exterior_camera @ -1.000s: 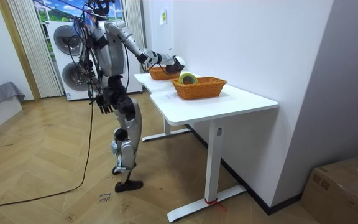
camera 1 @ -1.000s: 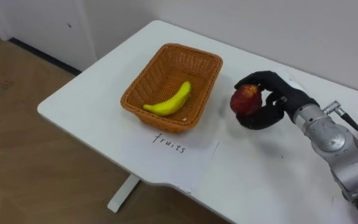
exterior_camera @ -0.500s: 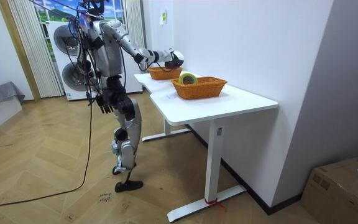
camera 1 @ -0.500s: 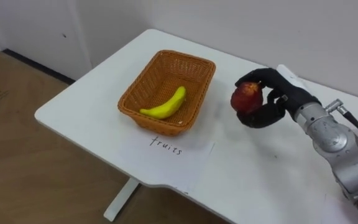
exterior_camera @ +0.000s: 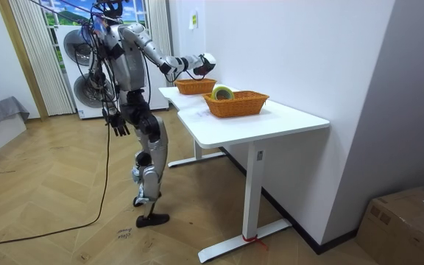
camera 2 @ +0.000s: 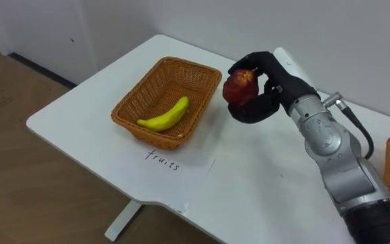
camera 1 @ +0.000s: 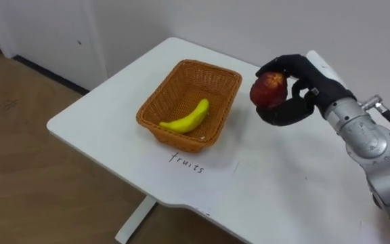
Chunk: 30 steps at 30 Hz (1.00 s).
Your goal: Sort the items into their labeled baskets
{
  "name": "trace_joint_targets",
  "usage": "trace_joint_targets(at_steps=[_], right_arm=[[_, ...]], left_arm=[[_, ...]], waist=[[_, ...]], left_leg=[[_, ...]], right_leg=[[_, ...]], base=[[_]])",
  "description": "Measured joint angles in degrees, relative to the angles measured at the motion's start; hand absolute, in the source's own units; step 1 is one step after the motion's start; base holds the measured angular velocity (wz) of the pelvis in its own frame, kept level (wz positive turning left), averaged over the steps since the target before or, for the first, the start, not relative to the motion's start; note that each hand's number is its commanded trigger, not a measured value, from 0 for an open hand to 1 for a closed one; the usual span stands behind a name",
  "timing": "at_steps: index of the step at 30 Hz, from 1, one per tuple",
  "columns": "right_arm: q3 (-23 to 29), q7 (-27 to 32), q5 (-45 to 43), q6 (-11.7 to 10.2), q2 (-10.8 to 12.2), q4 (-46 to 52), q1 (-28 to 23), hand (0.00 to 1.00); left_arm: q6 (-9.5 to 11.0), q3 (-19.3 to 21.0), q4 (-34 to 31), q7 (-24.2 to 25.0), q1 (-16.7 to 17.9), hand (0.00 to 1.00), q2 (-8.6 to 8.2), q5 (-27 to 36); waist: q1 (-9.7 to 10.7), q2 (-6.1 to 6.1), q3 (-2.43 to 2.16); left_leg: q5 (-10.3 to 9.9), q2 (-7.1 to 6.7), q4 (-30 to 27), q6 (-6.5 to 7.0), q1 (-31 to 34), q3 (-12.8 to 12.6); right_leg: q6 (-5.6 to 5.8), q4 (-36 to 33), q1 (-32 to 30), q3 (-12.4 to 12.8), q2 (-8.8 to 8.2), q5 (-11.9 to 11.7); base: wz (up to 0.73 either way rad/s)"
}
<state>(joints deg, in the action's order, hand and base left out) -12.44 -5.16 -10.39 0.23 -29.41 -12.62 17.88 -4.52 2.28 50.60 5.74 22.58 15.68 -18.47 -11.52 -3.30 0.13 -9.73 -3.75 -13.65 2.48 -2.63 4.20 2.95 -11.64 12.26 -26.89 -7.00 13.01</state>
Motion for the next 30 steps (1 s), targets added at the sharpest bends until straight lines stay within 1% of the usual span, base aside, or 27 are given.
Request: trace_joint_targets(at_steps=[3, 5, 6, 8, 10, 12, 14, 17, 19, 21, 23, 26, 30], right_arm=[[0.0, 0.0, -0.4, 0.0, 0.1, 0.0, 0.0, 1.00], [0.0, 0.0, -0.1, 0.6, 0.7, 0.1, 0.0, 1.00], [0.0, 0.0, 0.1, 0.7, 0.8, 0.1, 0.0, 1.00], [0.0, 0.0, 0.7, 0.8, 1.2, 0.1, 0.0, 1.00], [0.0, 0.0, 1.1, 0.8, 1.7, 0.1, 0.0, 1.00], [0.0, 0.0, 1.1, 0.8, 2.2, 0.1, 0.0, 1.00], [-0.1, 0.1, 0.9, 0.7, 2.2, 0.1, 0.0, 1.00], [-0.1, 0.1, 0.8, 0.7, 2.2, 0.1, 0.0, 1.00], [-0.1, 0.2, 0.9, 0.7, 2.2, 0.1, 0.0, 1.00], [-0.1, 0.2, 0.9, 0.7, 2.3, 0.1, 0.0, 1.00], [-0.7, 0.2, 1.3, 0.7, 2.2, 0.1, 0.0, 1.00], [-2.1, 0.2, 1.0, 0.7, 2.2, 0.1, 0.0, 1.00], [-2.4, 0.2, 1.1, 0.7, 2.2, 0.1, 0.0, 1.00]], left_arm=[[-0.2, 0.0, 0.0, 0.1, 0.3, 0.00, -0.93, 0.0], [-0.3, -0.1, 0.0, 0.5, 0.8, 0.00, -1.41, 0.0], [-0.3, -0.1, 0.0, 0.7, 0.9, 0.00, -1.44, 0.0], [-0.3, -0.1, 0.0, 0.9, 1.3, 0.00, -1.39, 0.0], [-0.3, -0.1, 0.0, 1.1, 1.7, 0.00, -1.38, 0.0], [-0.2, -0.1, 0.0, 1.2, 2.0, 0.00, -1.38, 0.0], [-0.2, -0.1, 0.0, 1.2, 2.1, 0.00, -1.30, 0.0], [-0.2, -0.1, 0.0, 1.2, 2.2, 0.00, -1.06, 0.0], [-0.2, -0.1, 0.0, 1.3, 2.5, 0.00, -1.05, 0.0], [-0.2, -0.1, 0.0, 1.4, 2.9, 0.00, -1.03, 0.0], [-0.3, 0.0, 0.0, 1.5, 3.3, 0.00, -0.80, -0.2], [-0.3, 0.0, 0.0, 1.5, 4.1, 0.00, -0.78, -0.2], [-0.5, 0.0, -0.1, 1.6, 5.6, 0.00, -0.89, -0.2]], waist=[[-0.6, 0.03, 0.06], [-1.2, 0.00, 0.10], [-1.4, -0.04, 0.12], [-1.7, -0.37, 0.32], [-1.8, -0.65, 0.37], [-2.1, -0.99, 0.43], [-2.6, -1.30, 0.58], [-3.0, -1.61, 0.61], [-3.2, -1.74, 0.52], [-3.3, -1.73, 0.53], [-4.6, -1.72, 0.52], [-6.0, -1.58, 0.46], [-6.3, -1.46, 0.36]], left_leg=[[0.0, 0.00, 0.1, -0.02, 0.0, 0.2], [0.0, 0.01, 0.1, -0.02, 0.0, 0.4], [0.0, 0.00, 0.1, -0.02, 0.0, 0.4], [0.0, -0.16, 0.1, -0.02, -0.1, 0.9], [0.0, -0.30, 0.0, -0.02, -0.1, 1.1], [0.0, -0.65, -0.1, -0.02, -0.1, 1.7], [0.0, -0.94, -0.4, 0.01, -0.1, 2.8], [-0.1, -1.43, -1.1, 0.16, 0.1, 3.9], [-0.2, -1.76, -1.4, 0.26, 0.0, 4.5], [-0.3, -2.06, -1.9, 0.46, 0.1, 5.1], [-0.4, -2.15, -2.1, 0.49, 0.0, 5.3], [-0.6, -2.30, -2.9, 0.46, 0.3, 5.6], [-0.8, -3.06, -4.1, 0.71, 0.8, 6.8]], right_leg=[[0.04, 0.0, 0.0, 0.0, 0.00, 0.0], [0.06, 0.0, 0.0, 0.0, 0.00, 0.0], [0.07, 0.0, 0.0, -0.1, -0.01, 0.1], [0.16, 0.1, 0.4, -0.4, -0.03, 0.1], [0.26, 0.2, 0.6, -0.7, -0.07, 0.2], [0.35, 0.1, 0.9, -1.2, -0.19, 0.3], [0.52, 0.0, 1.3, -1.9, -0.39, 0.5], [0.73, 0.0, 1.9, -3.1, -0.60, 0.7], [0.88, 0.0, 2.3, -3.2, -0.71, 0.7], [1.01, 0.0, 2.7, -3.3, -0.77, 0.8], [1.03, 0.0, 2.6, -3.1, -0.76, 0.8], [1.06, 0.0, 2.7, -3.1, -0.73, 1.0], [1.33, 0.0, 2.7, -3.1, -0.86, 1.5]], base=[[0.01], [0.00], [0.05], [0.10], [0.12], [0.16], [0.18], [0.20], [0.21], [0.18], [0.02], [0.02], [0.19]])
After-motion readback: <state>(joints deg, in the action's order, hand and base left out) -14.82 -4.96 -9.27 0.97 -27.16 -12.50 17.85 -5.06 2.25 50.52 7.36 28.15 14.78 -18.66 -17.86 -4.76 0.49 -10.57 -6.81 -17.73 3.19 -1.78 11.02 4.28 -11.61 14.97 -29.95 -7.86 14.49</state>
